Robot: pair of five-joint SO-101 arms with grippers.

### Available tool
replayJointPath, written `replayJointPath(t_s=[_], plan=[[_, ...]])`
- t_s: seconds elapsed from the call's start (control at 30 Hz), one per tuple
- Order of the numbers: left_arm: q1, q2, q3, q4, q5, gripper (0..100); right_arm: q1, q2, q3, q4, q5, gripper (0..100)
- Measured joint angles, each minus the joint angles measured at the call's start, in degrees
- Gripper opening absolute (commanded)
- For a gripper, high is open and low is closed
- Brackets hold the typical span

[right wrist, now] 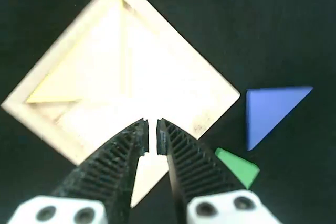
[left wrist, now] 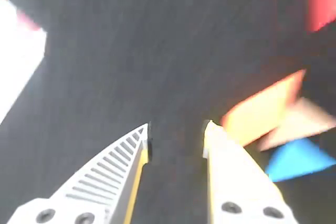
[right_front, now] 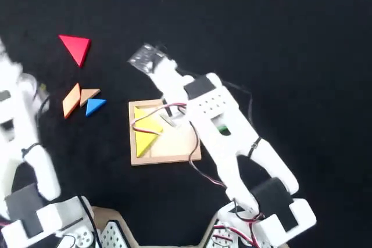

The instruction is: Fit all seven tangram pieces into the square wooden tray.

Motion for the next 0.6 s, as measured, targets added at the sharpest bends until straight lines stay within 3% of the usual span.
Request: replayJointPath(t_s=[0.13, 0.37, 0.6], plan=[[7.6, 5.4, -13.5, -3.6, 1.6, 18, 1.6, 0.0, 8.6, -9.9, -1.3, 3.3], [14.2, 30.9, -33.1, -22.7, 8.0, 18, 1.6, 0.0, 13.3, -16.4, -1.5, 3.3], [14.5, 60.6, -63.6, -23.2, 8.1, 18, 1.5, -0.2, 15.7, -19.4, -1.5, 3.3]])
